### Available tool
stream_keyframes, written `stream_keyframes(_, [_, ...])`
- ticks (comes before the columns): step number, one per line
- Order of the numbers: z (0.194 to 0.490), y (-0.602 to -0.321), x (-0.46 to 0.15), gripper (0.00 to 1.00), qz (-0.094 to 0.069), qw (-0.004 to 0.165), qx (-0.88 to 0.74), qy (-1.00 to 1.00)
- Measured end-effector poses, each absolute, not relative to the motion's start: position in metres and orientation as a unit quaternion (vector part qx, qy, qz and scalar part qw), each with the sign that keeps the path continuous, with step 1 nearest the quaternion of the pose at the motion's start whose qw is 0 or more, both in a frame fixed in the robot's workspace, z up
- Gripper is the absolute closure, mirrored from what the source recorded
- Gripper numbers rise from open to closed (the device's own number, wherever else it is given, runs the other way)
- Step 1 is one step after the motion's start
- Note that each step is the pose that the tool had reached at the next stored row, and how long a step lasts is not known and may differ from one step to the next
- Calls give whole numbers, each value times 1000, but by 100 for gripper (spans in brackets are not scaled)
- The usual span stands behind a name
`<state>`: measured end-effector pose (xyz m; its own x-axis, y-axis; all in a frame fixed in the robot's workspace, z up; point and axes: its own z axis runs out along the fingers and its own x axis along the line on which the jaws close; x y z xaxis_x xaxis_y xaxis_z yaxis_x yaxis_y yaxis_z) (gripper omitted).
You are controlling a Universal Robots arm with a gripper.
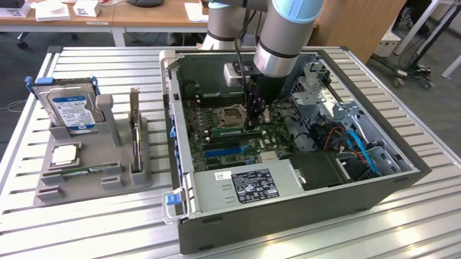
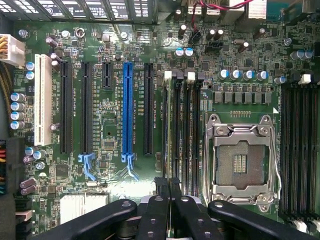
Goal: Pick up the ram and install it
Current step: 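Insert the ram into the slot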
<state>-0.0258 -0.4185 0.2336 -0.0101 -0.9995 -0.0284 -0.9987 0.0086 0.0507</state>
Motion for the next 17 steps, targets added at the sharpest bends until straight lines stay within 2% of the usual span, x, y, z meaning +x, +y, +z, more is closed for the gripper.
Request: stream_keyframes(17, [232,-418,-26,89,-28,8,704,-710])
